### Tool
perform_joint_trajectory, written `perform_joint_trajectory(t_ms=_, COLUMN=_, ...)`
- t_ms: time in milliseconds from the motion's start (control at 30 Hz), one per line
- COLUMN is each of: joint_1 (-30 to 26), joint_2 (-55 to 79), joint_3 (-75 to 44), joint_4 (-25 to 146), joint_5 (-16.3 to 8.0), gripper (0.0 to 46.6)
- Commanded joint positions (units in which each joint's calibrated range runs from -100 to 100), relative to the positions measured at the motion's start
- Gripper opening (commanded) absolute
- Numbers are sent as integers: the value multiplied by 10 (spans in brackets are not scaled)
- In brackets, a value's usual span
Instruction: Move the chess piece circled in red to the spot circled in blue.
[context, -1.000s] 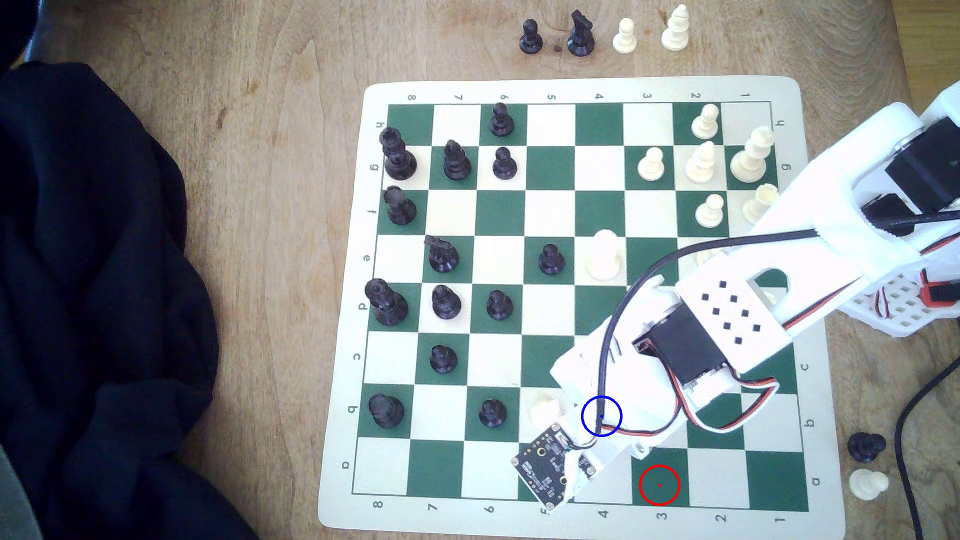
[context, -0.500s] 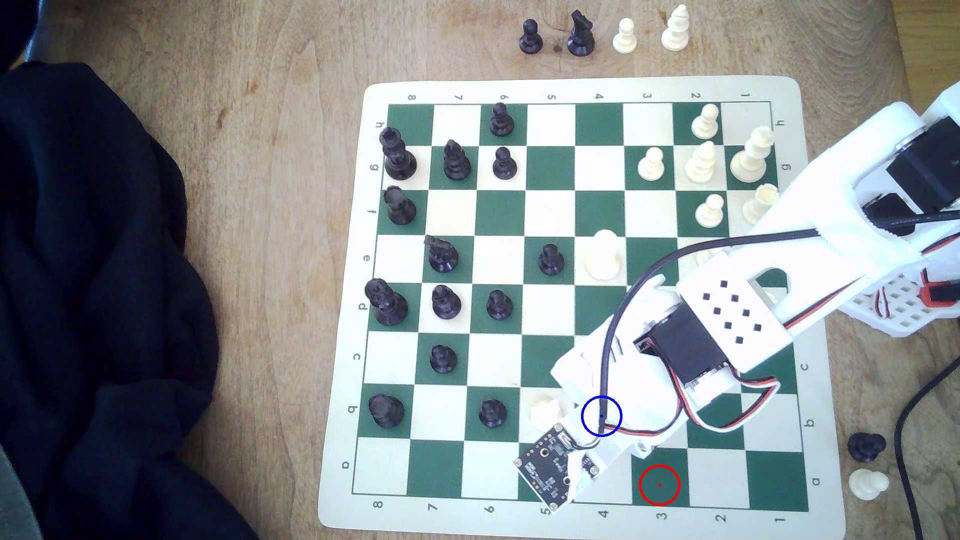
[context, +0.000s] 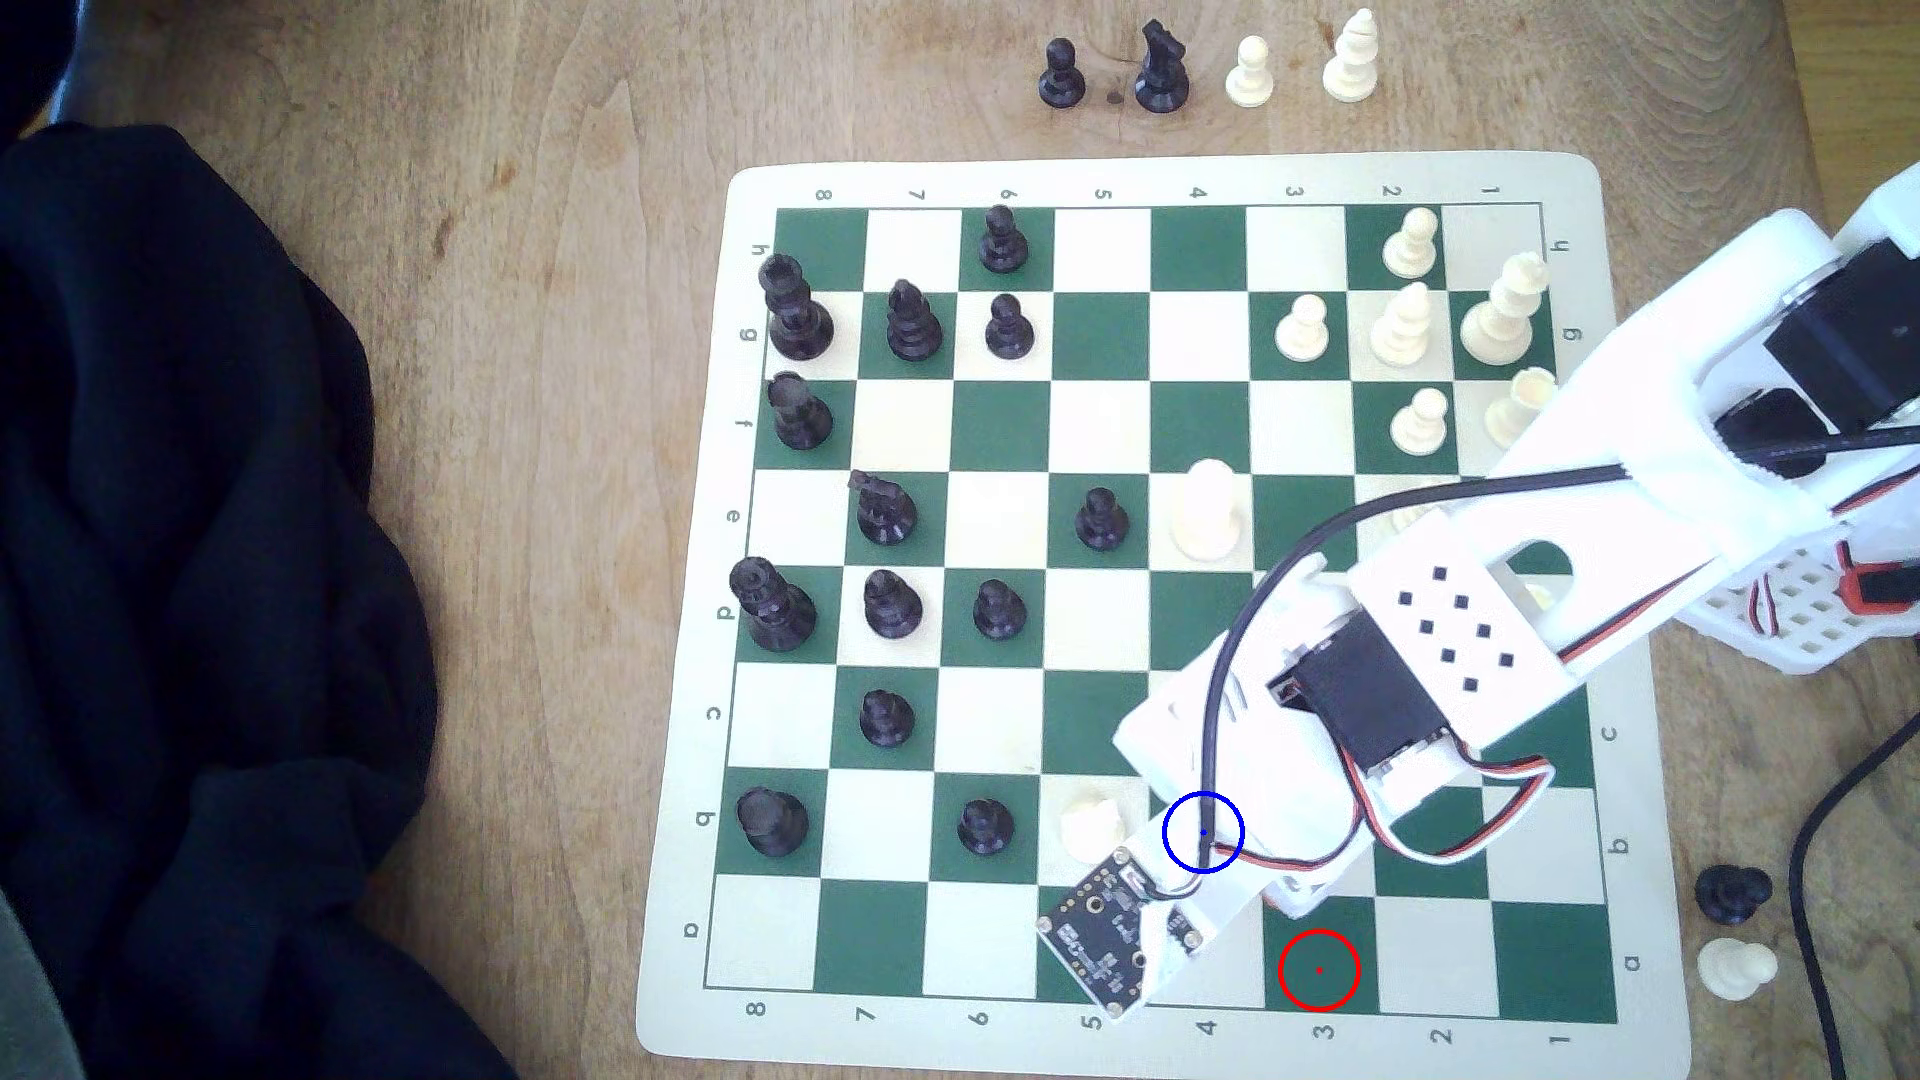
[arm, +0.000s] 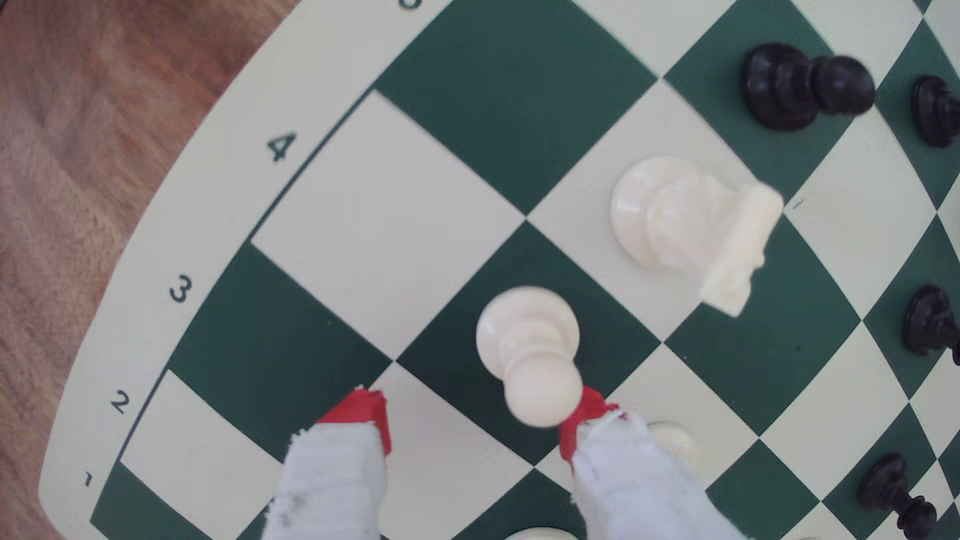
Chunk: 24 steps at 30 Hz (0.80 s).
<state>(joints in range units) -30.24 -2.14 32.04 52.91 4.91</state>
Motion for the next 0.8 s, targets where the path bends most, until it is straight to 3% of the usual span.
perform_joint_trajectory(t_ms=0, joint_1=6, joint_2=-82, joint_3=-22, joint_4=24, joint_5=3, gripper=180)
perform_joint_trajectory(t_ms=400, joint_1=34, joint_2=-228, joint_3=-7, joint_4=115, joint_5=10, gripper=178)
perform_joint_trajectory(t_ms=767, joint_1=40, joint_2=-416, joint_3=137, joint_4=174, joint_5=10, gripper=173)
